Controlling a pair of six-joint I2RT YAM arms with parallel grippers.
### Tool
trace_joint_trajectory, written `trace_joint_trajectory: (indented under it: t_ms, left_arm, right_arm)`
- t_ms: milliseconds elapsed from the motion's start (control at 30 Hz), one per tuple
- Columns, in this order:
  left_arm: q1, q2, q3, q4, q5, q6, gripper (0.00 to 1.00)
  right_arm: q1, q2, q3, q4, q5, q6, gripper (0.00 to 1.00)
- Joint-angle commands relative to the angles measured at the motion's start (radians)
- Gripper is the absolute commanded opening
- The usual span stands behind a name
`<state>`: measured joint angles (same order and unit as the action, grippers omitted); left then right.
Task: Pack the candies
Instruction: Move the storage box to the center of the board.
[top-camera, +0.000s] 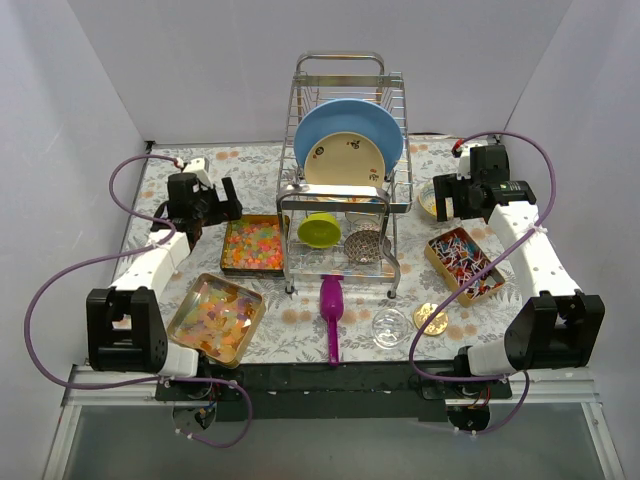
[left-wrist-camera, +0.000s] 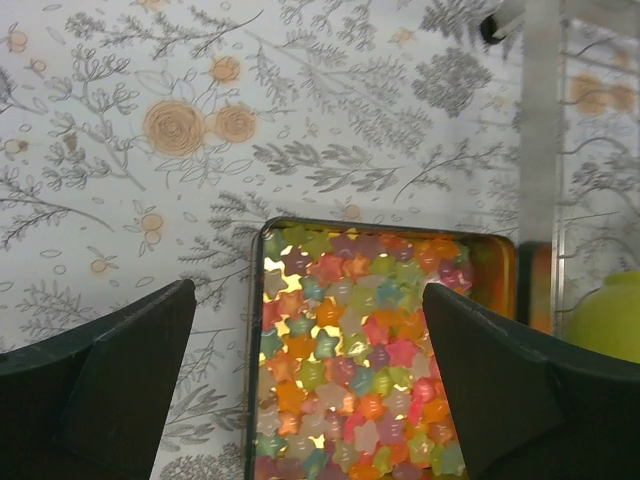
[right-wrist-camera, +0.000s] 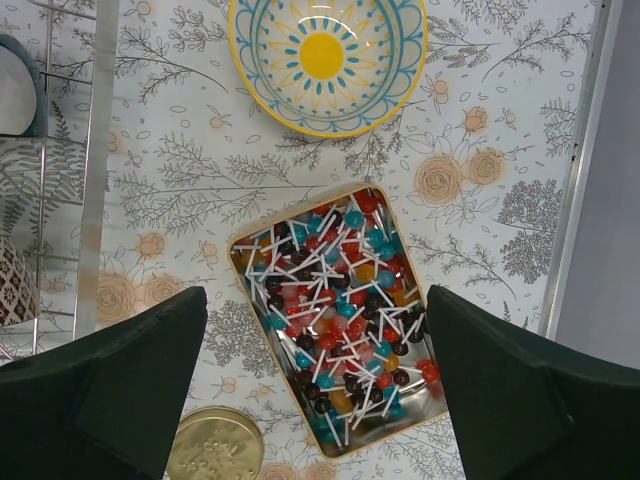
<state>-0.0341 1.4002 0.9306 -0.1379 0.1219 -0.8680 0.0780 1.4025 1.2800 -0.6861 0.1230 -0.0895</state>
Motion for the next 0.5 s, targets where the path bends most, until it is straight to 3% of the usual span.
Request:
trace_joint_trajectory:
  t_ms: [0, 133, 200, 300, 333, 367, 467]
  left_arm:
    - [0.005, 0.045, 0.088, -0.09, -0.093, 0.113, 0.98]
    - [0.007, 0.164, 0.212, -0.224, -0.175, 0.202, 0.98]
    - [0.007, 0.194, 0.235, -0.256, -0.165, 0.24, 0.93]
    - [0.007, 0.239, 0.298, -0.345, -0.046, 0.279, 0.61]
    - [0.005, 0.259, 0.315, -0.374, 0.079, 0.287, 0.48]
    - [0.003, 0.279, 0.351, -0.435, 0.122, 0.288, 0.25]
    - [-0.015, 0.338, 0.356, -0.463, 0.173, 0.255, 0.04]
  right_arm:
    - [-0.006, -0.002, 0.03, 0.005, -0.039, -0.018, 0.98]
    - [-0.006, -0.005, 0.022, 0.008, -0.062, -0.076, 0.98]
    - [-0.004, -0.007, 0.019, 0.007, -0.081, -0.101, 0.97]
    - [-0.006, -0.004, 0.024, 0.007, -0.103, -0.11, 0.96]
    - [-0.006, -0.002, 0.024, 0.007, -0.108, -0.11, 0.96]
    - [-0.004, -0.002, 0.015, 0.008, -0.112, -0.11, 0.95]
    - [-0.007, -0.002, 0.002, 0.002, -0.115, -0.107, 0.94]
